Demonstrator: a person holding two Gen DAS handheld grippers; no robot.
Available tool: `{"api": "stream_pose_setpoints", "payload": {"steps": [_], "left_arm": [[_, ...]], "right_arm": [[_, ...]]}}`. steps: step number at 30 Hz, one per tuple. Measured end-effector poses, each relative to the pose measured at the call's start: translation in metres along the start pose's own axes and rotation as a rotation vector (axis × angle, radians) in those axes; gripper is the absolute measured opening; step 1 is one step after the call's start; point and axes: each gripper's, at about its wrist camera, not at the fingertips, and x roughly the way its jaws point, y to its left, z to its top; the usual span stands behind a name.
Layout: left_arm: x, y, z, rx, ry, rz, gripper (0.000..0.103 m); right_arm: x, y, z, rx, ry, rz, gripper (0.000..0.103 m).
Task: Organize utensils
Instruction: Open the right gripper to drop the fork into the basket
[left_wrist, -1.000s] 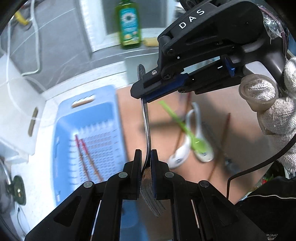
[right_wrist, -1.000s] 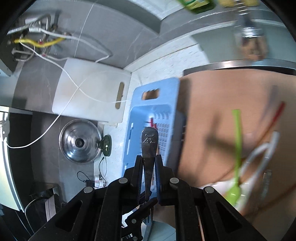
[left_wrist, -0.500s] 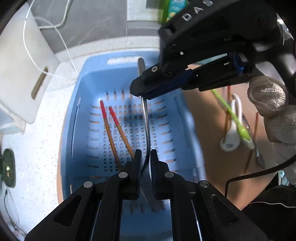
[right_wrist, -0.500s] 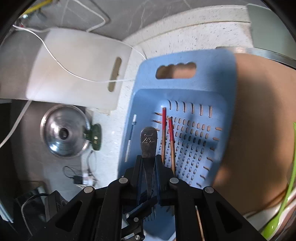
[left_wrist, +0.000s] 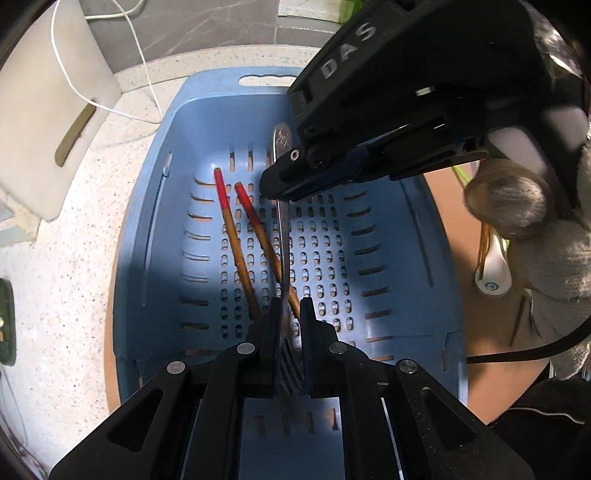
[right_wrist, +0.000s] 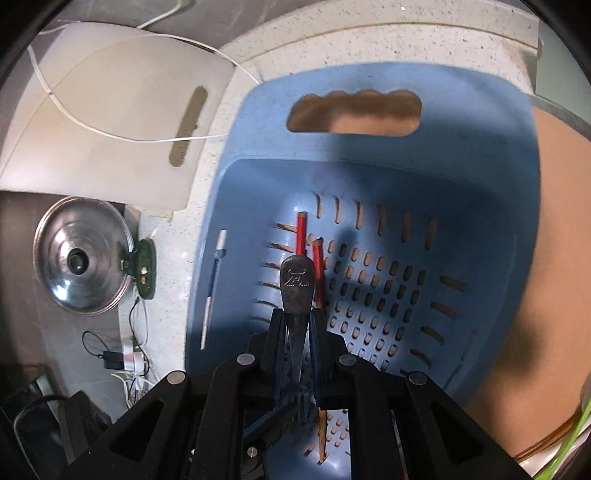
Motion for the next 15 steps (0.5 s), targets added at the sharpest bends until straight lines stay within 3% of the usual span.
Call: {"api": "stream_pose_setpoints", "payload": {"steps": [9,14,15], "left_arm": [[-0.012,0.007,-0.004,-0.039,-0.021,0.017,0.008],[-0.035,0.005,-0.008,-0.058,-0.061,0.031,0.009],[-0.041,0.004,-0.009,-0.058,-0.069,0.03,0.014]], "right_arm": [[0.015,-0.001,0.006,0.006,0.017,-0.018,0.014],[-0.007,0.001,-0.004,-0.07,-0.003,-0.016,0.019],[-0.017,-0.001,-0.008,-0.083,-0.009,-0.008,0.019]]}}
